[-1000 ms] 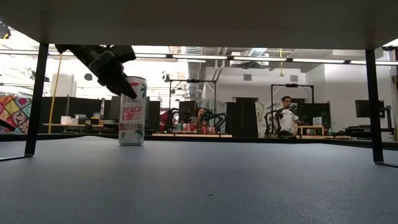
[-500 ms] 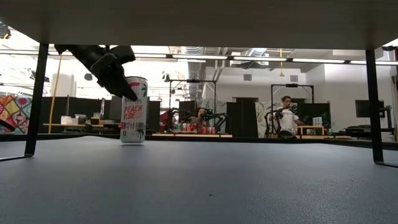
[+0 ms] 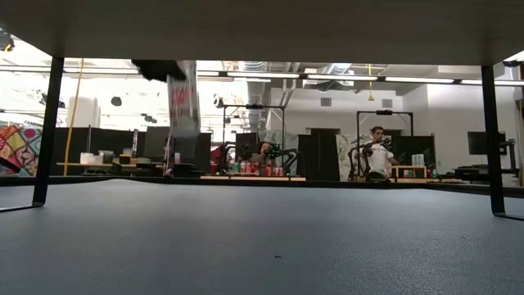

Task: Place canned beverage on shelf
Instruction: Put the white pink soda can on the shelf aligned with the other white pink soda cans

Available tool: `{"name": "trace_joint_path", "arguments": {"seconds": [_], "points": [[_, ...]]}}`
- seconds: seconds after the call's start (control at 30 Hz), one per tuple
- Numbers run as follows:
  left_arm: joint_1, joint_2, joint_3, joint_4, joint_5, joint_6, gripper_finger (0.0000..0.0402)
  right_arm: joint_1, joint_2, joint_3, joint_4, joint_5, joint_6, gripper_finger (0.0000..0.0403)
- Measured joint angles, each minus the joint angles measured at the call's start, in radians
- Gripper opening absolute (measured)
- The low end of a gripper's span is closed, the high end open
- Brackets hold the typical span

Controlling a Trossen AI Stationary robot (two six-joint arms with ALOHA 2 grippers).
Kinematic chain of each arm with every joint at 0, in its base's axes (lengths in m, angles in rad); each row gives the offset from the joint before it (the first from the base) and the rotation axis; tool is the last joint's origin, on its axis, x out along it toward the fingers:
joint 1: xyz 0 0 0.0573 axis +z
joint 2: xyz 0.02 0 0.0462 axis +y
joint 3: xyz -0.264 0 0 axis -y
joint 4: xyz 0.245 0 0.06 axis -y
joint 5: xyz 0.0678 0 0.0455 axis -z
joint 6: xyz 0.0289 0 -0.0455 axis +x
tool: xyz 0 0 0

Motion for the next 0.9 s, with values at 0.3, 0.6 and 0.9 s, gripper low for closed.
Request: {"name": "trace_joint_path", "arguments": {"seconds": [0.3, 0.6, 0.9], "points": [[-0.093, -0.022, 0.16, -0.03, -0.029, 0.024, 0.0232, -0.001, 0.0, 0.0, 0.244, -0.127, -0.041, 0.0256], [-0.213, -0.021, 0.214, -0.014, -0.148, 0.076, 0.0232, 0.011, 0.0, 0.0, 0.321, -0.184, -0.029, 0.0328], [-0.277, -0.008, 0.214, 0.041, -0.16, 0.045, 0.0232, 0.052, 0.018, 0.001, 0.362, -0.186, -0.062, 0.0358]]}}
